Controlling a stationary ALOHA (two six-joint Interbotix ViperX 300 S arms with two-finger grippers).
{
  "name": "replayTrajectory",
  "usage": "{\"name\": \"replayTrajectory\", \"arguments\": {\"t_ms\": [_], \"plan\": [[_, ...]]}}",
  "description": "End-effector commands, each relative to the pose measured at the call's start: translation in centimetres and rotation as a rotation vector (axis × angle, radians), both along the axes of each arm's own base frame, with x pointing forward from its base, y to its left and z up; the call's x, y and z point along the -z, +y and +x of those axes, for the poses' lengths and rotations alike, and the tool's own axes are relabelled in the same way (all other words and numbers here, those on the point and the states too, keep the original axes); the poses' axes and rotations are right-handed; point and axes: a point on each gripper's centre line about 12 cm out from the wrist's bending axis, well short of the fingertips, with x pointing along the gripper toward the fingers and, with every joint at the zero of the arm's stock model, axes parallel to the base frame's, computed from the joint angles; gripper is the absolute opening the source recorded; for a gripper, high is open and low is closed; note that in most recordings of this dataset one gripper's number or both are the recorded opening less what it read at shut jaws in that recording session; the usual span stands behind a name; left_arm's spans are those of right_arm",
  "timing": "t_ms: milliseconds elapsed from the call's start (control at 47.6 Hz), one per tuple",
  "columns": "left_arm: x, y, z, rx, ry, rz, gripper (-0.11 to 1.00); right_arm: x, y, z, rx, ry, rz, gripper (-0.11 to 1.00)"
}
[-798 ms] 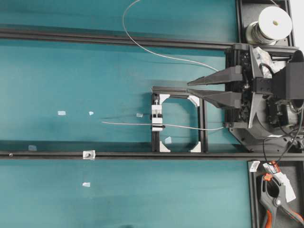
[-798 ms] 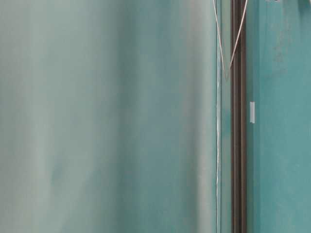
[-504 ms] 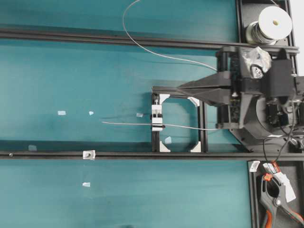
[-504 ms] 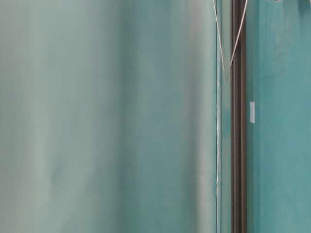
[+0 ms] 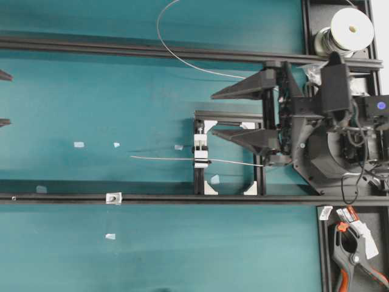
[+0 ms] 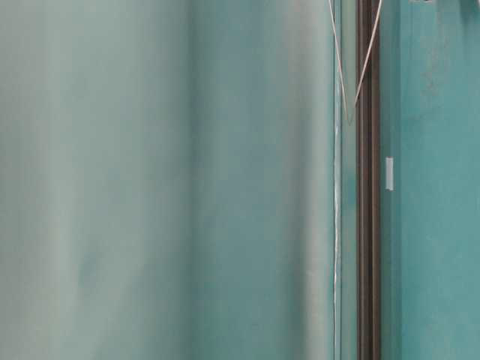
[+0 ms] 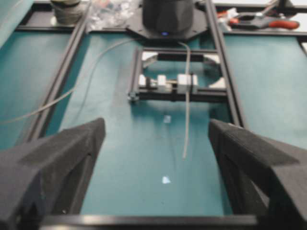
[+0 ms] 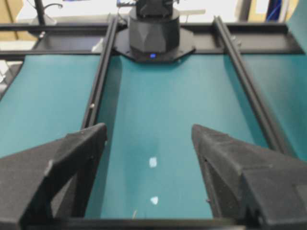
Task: Insert the wire through the hole in the metal fitting.
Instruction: 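Move the right gripper down toward the thin grey wire near the clamp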
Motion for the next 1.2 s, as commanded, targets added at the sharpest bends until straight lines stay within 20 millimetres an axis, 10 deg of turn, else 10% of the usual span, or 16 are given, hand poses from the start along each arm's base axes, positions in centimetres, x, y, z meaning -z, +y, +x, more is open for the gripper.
{"name": "replayTrajectory", "arguments": {"t_ms": [0,567,1177], "plan": [[0.3,0.2,0.9,-0.007,-0.007,0.003,0.79,-0.6,0.0,0.8,0.003,-0.006,0.009,0.82],[7.3,1.1,6.1,-0.032,0.175,0.003,0.79,5.3,0.0,7.0,0.012,0.281,0.052,0.82],[11.8,0.3,7.1,-0.006,0.188,0.011,0.78,10.5,1.2,7.8,-0.003,0.346,0.120,0.81]]}}
